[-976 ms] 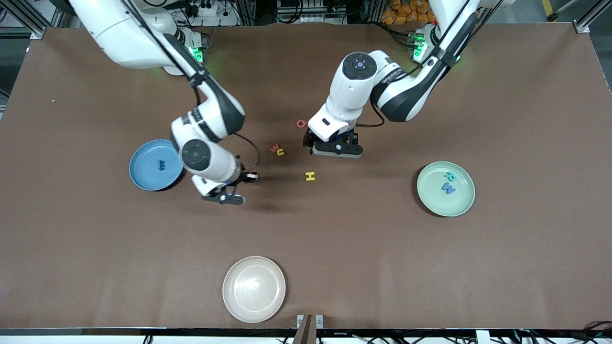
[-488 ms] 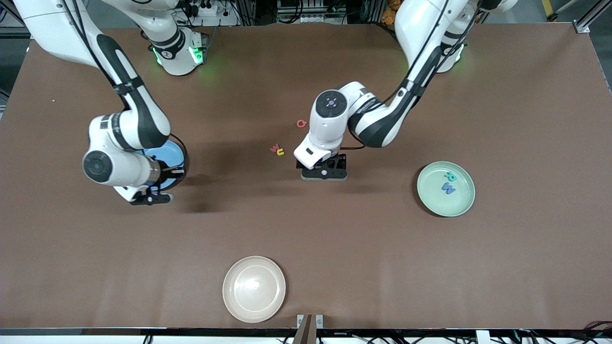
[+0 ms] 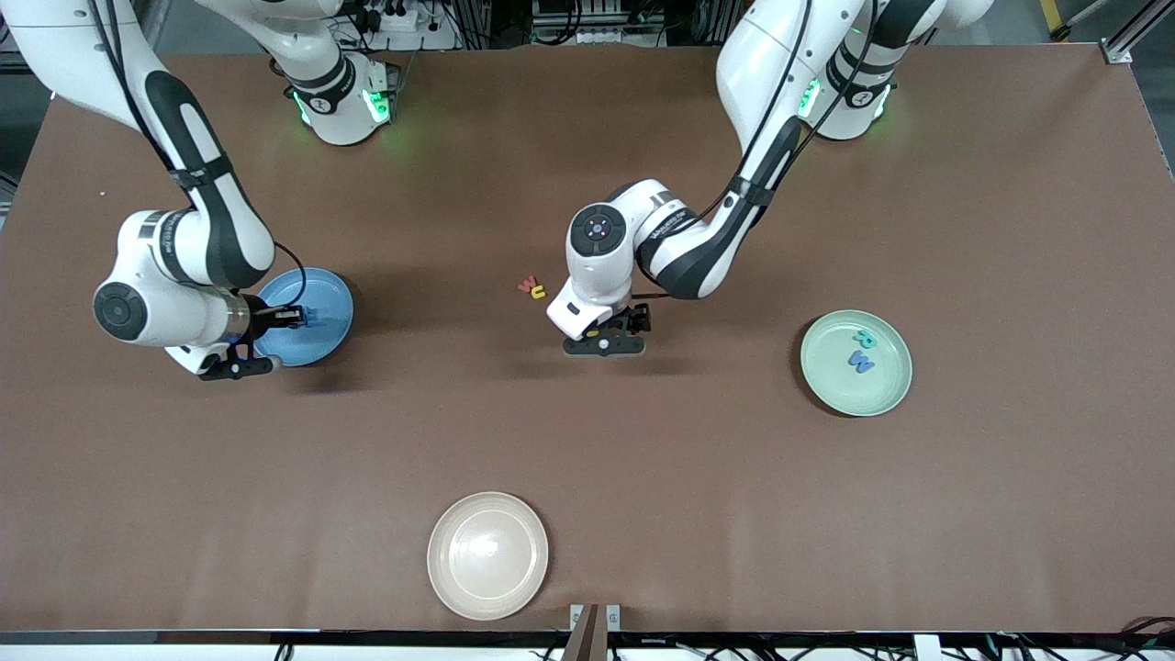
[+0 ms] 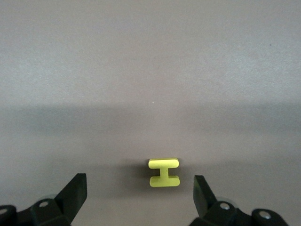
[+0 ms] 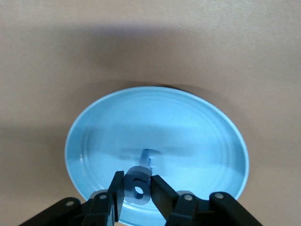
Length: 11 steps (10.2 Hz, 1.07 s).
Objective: Sort upper and lower case letters into plates
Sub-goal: 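Drop the 6 on the blue plate while the left gripper reaches yellow H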
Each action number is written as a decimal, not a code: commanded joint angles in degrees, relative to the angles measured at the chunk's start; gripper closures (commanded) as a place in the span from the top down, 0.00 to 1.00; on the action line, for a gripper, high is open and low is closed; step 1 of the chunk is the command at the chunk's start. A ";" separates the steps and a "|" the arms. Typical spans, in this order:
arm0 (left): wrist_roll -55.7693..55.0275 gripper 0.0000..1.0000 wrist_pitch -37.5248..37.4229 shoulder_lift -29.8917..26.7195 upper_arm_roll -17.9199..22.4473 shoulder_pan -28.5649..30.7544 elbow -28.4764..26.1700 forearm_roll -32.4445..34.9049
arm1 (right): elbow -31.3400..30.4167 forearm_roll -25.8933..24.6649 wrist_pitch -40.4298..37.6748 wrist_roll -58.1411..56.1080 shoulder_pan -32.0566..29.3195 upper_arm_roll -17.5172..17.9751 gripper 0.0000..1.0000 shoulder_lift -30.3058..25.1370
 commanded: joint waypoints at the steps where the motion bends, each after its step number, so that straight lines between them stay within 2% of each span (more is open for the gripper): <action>1: 0.29 0.95 -1.94 2.33 1.46 -2.09 3.25 -2.12 | -1.55 2.99 0.15 -0.67 0.54 -0.17 1.00 -1.59; 3: 0.38 0.92 -1.86 2.77 3.74 -4.11 3.51 -4.84 | -0.50 5.71 -2.56 -0.32 0.71 -0.17 1.00 -1.85; 4: 0.38 0.87 -1.86 3.04 3.84 -4.12 3.60 -4.85 | 0.81 5.81 -4.58 -0.32 0.71 -0.17 1.00 -1.94; 5: 0.47 0.87 -1.86 3.13 3.84 -4.12 3.77 -4.85 | 1.95 5.90 -6.08 1.77 0.80 -0.17 1.00 -1.85; 7: 0.64 0.81 -1.42 4.00 3.93 -4.73 4.12 -4.85 | 2.49 5.90 -6.45 7.05 2.20 0.18 1.00 -1.85; 10: 0.99 0.79 -1.07 3.92 4.36 -5.09 4.04 -6.59 | 2.93 5.99 -6.36 13.38 3.87 1.05 1.00 -1.94; 11: 1.17 0.75 -1.07 3.66 4.37 -5.09 3.78 -6.52 | 3.11 6.25 -6.36 15.40 4.23 1.84 1.00 -1.94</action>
